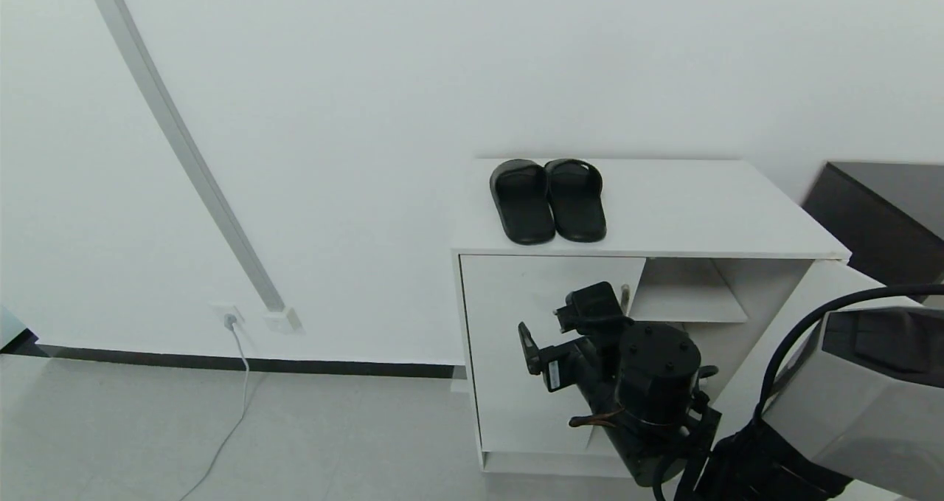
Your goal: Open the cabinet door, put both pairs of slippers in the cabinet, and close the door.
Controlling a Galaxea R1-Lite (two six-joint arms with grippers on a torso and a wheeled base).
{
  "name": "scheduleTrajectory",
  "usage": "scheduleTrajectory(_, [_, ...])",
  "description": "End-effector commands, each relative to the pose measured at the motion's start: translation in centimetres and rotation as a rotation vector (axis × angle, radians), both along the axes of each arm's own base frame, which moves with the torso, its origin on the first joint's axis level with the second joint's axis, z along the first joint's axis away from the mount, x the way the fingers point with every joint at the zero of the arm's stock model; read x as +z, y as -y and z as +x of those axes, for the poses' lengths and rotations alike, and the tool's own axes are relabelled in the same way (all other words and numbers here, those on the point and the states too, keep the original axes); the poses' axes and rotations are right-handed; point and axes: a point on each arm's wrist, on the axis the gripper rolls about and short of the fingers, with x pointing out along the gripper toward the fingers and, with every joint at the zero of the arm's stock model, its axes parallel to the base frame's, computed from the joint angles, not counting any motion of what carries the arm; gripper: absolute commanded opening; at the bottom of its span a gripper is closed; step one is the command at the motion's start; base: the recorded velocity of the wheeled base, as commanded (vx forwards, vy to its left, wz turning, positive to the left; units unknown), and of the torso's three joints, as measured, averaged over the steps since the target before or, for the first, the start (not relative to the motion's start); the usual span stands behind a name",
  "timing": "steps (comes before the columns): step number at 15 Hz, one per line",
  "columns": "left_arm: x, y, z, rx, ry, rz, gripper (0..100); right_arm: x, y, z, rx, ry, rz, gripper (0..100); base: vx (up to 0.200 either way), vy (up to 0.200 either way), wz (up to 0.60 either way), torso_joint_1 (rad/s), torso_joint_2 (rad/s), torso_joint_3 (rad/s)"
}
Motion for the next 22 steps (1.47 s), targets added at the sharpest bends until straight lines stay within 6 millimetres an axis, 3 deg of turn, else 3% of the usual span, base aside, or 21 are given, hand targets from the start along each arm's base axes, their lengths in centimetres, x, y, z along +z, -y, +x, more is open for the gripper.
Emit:
scheduleTrajectory(1, [0.0, 0.0, 0.0, 0.0, 0.0, 0.0, 0, -0.1, 0.0, 0.0, 0.0, -0.001, -0.002, 100, 0.0, 0.0, 0.0, 0.261, -0.59, -0.325])
scheduleTrajectory(9, [0.0, 0.0, 0.0, 0.0, -0.002, -0.006, 0, -0.2, 0.7, 0.7, -0.026, 0.001, -0.011, 100, 0.0, 0.0, 0.0, 0.211, -0.46, -0.262])
scheduleTrajectory(13, [0.0, 0.0, 0.0, 0.0, 0.0, -0.008, 0, 0.3, 1.2, 1.5, -0.049, 0.03, -0.04, 100, 0.0, 0.0, 0.0, 0.041, -0.08, -0.045])
scheduleTrajectory(19, [0.0, 0.0, 0.0, 0.002, 0.0, -0.014, 0, 7.4, -0.5, 3.5, -0.142, -0.173, 0.063, 100, 0.0, 0.0, 0.0, 0.0, 0.0, 0.0])
scheduleTrajectory(22, [0.0, 0.0, 0.0, 0.0, 0.0, -0.014, 0, 8.5, -0.8, 4.3, -0.172, -0.146, 0.088, 100, 0.0, 0.0, 0.0, 0.0, 0.0, 0.0])
